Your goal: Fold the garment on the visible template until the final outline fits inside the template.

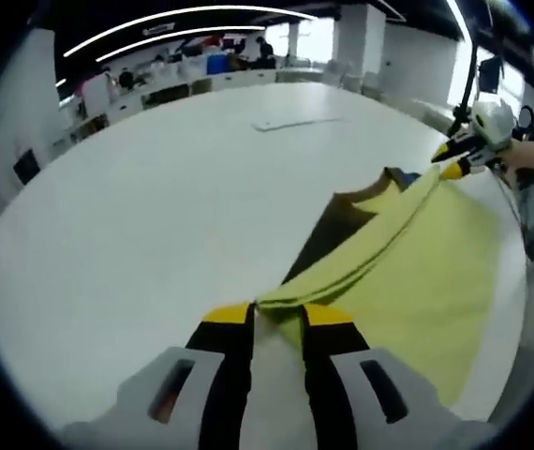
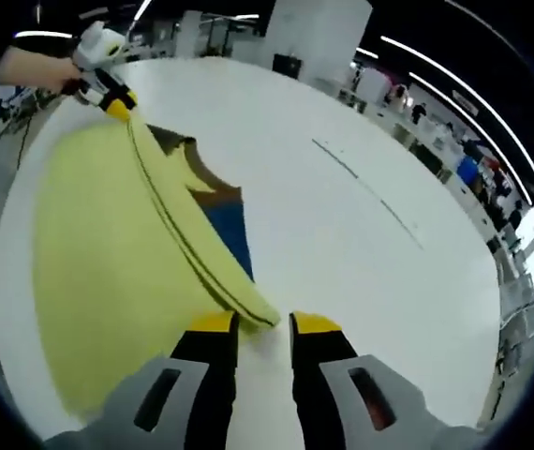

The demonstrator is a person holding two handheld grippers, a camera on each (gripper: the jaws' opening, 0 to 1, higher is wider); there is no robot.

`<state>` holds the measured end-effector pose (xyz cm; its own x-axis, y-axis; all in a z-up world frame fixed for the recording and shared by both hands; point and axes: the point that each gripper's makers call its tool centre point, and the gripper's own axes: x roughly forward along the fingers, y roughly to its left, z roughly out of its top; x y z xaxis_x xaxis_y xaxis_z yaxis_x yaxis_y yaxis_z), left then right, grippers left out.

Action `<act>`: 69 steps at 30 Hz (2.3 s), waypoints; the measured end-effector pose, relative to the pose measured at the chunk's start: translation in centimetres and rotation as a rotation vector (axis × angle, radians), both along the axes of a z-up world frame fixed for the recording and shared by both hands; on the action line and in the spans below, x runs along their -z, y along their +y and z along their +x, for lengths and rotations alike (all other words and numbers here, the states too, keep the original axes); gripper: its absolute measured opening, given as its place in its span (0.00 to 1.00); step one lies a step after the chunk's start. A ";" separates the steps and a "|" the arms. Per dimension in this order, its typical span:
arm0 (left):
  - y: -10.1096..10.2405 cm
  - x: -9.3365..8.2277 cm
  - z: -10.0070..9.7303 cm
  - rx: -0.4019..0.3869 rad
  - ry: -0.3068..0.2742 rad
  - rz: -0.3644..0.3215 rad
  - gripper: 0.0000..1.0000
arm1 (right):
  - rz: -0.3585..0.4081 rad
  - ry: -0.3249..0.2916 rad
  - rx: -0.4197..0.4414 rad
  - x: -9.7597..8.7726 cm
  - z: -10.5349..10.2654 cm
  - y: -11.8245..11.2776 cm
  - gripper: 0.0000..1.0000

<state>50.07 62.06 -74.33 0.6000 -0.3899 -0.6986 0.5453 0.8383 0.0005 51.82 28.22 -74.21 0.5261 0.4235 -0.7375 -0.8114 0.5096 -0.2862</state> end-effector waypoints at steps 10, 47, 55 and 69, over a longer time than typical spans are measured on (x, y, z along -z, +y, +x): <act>0.0 0.2 1.0 -0.004 0.003 -0.011 0.03 | 0.029 0.004 -0.021 0.0 0.7 0.6 0.03; 0.7 1.1 2.3 -0.134 0.064 -0.019 0.02 | 0.221 0.231 0.347 1.9 2.9 -0.7 0.05; 0.8 1.1 2.4 -0.133 0.066 -0.013 0.02 | 0.218 0.216 0.374 1.9 3.3 -1.0 0.05; 1.1 0.9 2.6 -0.133 0.069 0.003 0.04 | 0.178 0.160 0.428 0.8 3.5 -3.2 0.01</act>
<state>52.67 63.13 -75.21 0.5970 -0.3077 -0.7409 0.4282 0.9032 -0.0300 55.36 24.98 -74.99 0.5666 0.3204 -0.7591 -0.5450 0.8367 -0.0537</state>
